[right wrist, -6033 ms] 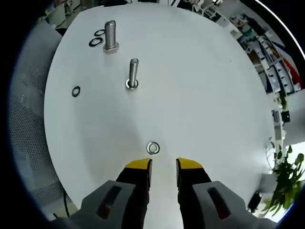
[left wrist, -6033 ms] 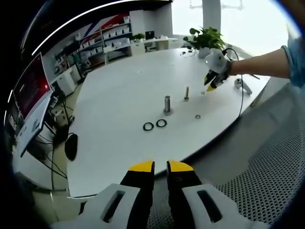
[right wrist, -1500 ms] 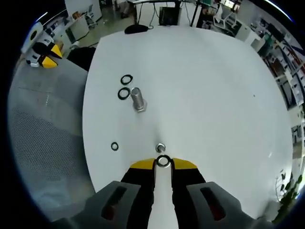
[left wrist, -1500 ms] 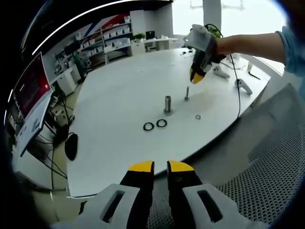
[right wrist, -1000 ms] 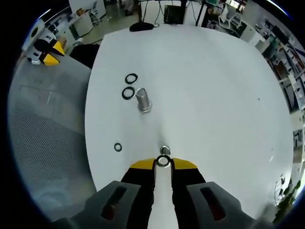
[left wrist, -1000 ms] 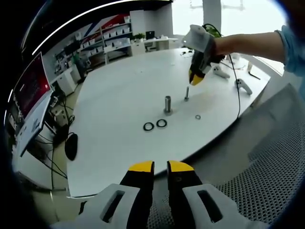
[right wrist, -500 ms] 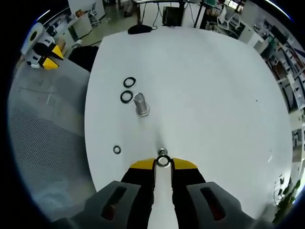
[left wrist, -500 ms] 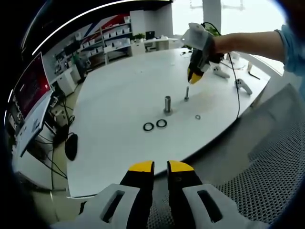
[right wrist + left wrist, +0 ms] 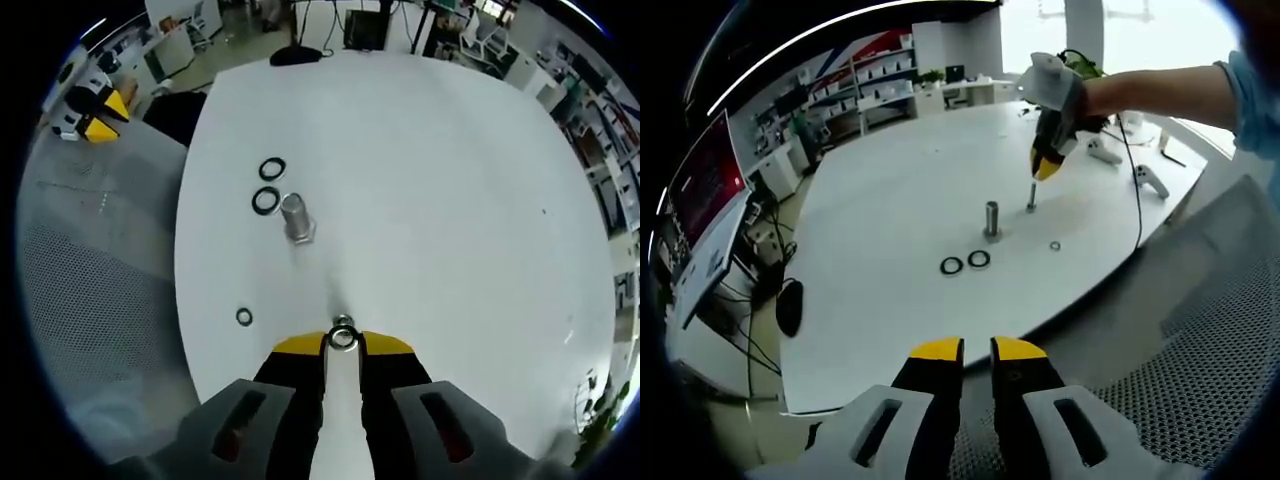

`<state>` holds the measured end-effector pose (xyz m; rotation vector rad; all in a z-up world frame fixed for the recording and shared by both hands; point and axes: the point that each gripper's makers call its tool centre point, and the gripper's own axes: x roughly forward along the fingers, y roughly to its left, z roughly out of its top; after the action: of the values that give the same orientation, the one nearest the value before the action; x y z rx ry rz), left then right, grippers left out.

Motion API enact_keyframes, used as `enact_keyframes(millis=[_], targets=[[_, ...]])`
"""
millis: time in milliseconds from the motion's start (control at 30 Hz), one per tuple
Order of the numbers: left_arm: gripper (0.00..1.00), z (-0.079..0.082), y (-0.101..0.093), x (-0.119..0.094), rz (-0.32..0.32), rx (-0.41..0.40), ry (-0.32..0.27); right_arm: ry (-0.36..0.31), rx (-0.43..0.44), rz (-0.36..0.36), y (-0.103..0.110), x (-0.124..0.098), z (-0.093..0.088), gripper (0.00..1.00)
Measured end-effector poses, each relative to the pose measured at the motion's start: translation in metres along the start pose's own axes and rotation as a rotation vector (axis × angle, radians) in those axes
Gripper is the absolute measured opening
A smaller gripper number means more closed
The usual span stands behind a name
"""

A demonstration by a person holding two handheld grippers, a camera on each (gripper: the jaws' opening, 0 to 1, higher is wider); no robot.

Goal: Place the washer onto the threaded stud by aligning its center hole with the stud, sliding it down to the base, and recovering from edge contact or off-axis alignment until the washer reaches the visible bottom stop.

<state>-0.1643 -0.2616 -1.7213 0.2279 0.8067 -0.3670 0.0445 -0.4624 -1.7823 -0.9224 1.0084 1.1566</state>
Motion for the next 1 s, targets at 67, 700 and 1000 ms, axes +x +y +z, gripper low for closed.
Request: enact_keyframes(millis=[67,700,1000], targets=[[0.08,0.0,0.0,0.0,0.0,0.0,0.0,0.019,-0.006,-0.008,-0.003,0.004,-0.003,0.13],[0.08,0.0,-0.001,0.0,-0.005,0.002,0.005,0.054,-0.007,0.004,-0.002,0.025,-0.008,0.13],[0.08,0.0,0.0,0.0,-0.005,0.001,0.006,0.074,-0.013,0.009,0.003,0.036,-0.011,0.13]])
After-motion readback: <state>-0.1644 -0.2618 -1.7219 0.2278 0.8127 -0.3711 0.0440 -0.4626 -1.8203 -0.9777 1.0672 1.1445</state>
